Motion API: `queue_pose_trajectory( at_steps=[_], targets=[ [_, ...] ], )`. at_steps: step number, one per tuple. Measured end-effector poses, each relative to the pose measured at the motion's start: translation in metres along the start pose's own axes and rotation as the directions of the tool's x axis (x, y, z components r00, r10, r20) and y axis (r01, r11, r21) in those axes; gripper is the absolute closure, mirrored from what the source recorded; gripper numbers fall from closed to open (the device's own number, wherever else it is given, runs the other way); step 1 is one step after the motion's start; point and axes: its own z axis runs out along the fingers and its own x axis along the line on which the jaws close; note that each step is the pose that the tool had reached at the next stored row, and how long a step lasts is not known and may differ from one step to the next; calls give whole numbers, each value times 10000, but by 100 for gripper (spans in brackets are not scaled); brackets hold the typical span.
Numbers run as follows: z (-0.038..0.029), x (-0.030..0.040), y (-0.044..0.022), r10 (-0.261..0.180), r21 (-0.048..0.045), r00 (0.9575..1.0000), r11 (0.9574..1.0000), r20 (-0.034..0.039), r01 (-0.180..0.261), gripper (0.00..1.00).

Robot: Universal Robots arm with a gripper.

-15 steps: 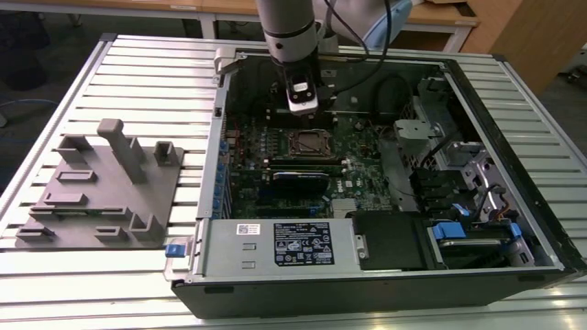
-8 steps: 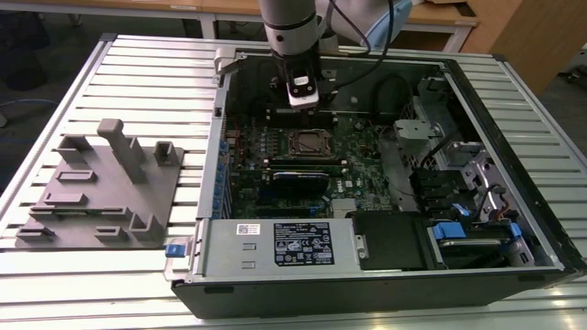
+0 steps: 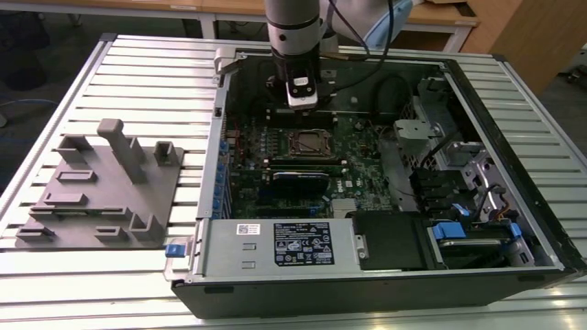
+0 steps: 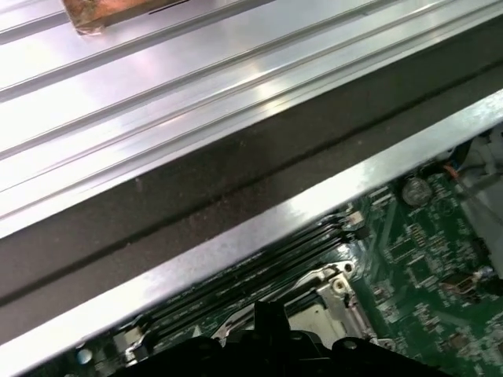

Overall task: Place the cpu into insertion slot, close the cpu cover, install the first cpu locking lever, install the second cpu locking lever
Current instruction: 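Install the first cpu locking lever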

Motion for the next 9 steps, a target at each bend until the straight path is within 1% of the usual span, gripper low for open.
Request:
queue_pose_trajectory(
  at_steps=[6, 9],
  targets=[
    [0, -5, 3, -22, 16, 10000, 10000, -36, 22, 89],
    [4, -21, 11, -265, -13, 9996, 9996, -68, 265, 89]
  ],
)
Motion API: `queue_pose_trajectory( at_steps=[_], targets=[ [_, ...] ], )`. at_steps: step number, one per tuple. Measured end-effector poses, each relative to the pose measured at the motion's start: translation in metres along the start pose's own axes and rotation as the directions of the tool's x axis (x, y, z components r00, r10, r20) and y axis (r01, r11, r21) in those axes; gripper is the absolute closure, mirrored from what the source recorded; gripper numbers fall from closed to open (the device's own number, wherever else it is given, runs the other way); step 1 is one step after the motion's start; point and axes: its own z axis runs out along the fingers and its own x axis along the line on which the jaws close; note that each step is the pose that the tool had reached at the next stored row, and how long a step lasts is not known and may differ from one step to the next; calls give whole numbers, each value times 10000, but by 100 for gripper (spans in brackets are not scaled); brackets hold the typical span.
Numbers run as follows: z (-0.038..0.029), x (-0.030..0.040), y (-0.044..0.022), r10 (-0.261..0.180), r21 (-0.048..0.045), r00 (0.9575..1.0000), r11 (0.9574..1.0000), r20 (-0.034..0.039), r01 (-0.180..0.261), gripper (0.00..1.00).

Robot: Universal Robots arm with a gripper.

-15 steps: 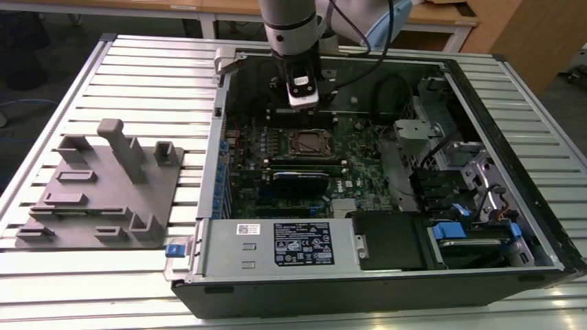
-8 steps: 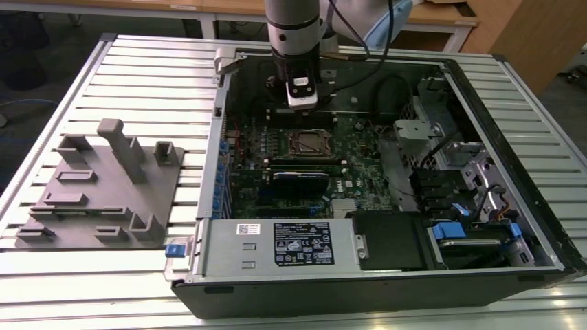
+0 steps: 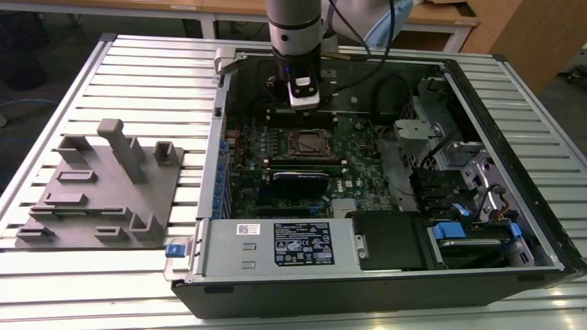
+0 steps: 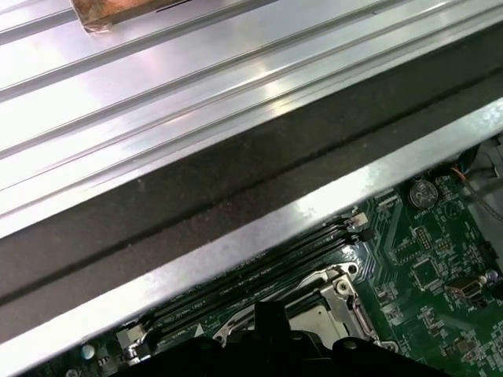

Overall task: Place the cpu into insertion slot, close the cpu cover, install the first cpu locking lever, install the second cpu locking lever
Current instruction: 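Install the first cpu locking lever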

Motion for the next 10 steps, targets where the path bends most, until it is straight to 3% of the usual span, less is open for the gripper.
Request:
queue_pose_trajectory(
  at_steps=[6, 10],
  targets=[
    [4, -10, 4, -615, -63, 9981, 9981, -79, 615, 89],
    [3, -19, -14, -792, -31, 9968, 9969, -82, 791, 89]
  ],
)
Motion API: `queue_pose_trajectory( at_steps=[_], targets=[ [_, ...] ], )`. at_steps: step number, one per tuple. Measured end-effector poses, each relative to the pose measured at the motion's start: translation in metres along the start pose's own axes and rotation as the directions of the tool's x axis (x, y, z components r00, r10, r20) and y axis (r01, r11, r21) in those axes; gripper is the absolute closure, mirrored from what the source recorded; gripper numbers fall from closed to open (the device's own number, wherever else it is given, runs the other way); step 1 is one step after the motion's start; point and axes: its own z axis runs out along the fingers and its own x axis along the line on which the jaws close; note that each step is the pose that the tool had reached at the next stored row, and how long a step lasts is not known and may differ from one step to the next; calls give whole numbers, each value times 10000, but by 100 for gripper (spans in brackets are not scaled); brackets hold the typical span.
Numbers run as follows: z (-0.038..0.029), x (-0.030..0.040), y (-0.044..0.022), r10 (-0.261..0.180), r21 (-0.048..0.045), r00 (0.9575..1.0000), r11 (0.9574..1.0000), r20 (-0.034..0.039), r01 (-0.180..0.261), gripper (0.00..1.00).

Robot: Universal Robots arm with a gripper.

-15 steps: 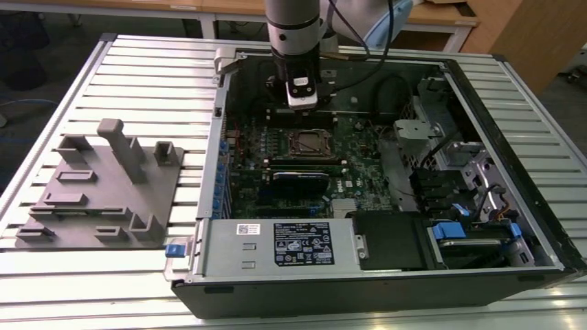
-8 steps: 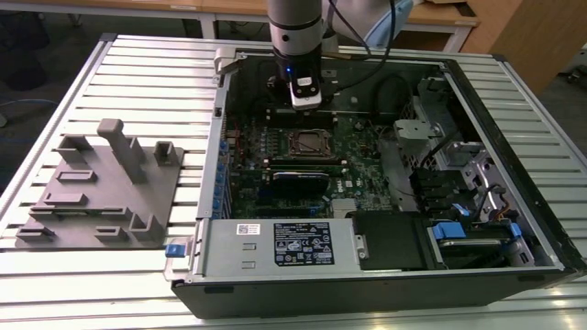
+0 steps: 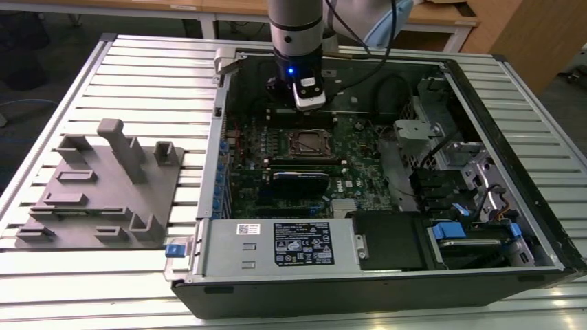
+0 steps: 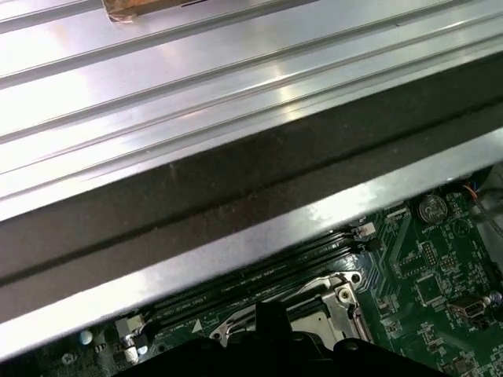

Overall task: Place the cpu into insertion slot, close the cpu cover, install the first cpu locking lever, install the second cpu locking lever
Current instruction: 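Install the first cpu locking lever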

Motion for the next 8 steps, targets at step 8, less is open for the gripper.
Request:
queue_pose_trajectory(
  at_steps=[8],
  targets=[
    [-1, -15, -41, -331, 106, 9995, 9994, 12, 331, 89]
  ],
)
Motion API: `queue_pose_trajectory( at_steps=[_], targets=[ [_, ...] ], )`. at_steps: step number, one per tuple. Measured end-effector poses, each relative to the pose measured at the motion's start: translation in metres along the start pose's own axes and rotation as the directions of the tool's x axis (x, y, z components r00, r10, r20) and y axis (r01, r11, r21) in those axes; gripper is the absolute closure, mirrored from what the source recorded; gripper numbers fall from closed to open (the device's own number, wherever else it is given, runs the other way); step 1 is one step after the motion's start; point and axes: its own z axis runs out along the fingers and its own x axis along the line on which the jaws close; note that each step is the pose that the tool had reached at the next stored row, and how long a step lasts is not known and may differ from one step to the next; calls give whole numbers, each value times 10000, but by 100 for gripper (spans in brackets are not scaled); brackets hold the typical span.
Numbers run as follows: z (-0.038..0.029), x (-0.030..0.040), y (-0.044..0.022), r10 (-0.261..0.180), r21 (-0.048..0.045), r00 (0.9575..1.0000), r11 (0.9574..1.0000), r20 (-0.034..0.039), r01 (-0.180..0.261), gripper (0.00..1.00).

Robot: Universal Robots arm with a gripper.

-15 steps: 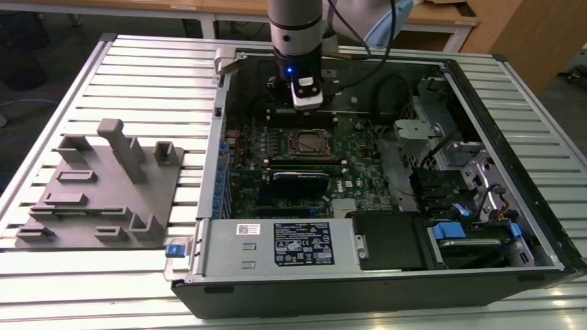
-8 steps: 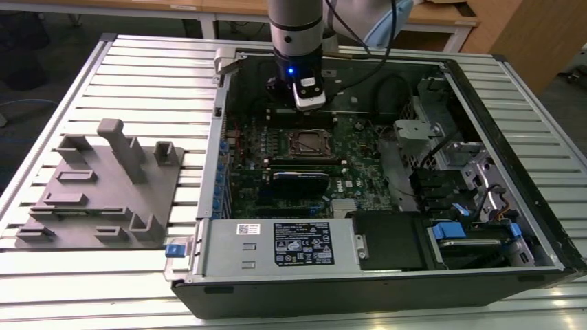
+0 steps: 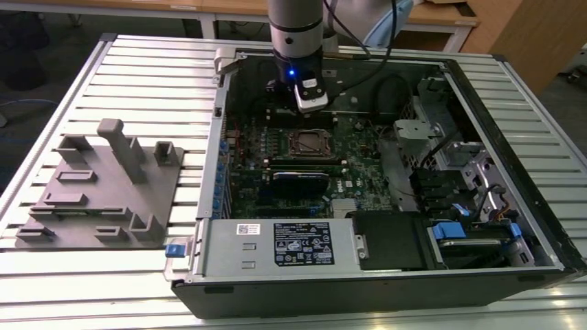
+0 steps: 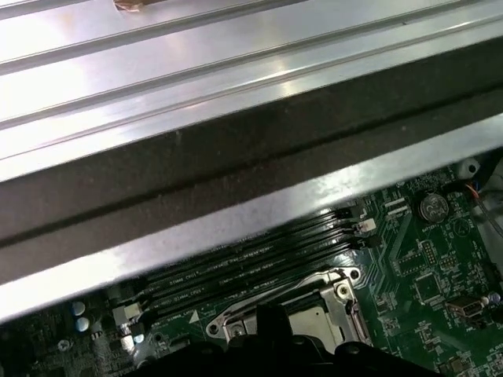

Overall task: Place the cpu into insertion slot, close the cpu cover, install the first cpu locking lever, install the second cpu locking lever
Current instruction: 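Install the first cpu locking lever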

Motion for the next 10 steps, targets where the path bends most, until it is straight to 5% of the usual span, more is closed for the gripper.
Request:
queue_pose_trajectory(
  at_steps=[10],
  targets=[
    [-5, -27, -76, -321, 122, 9995, 9994, 18, 321, 89]
  ],
)
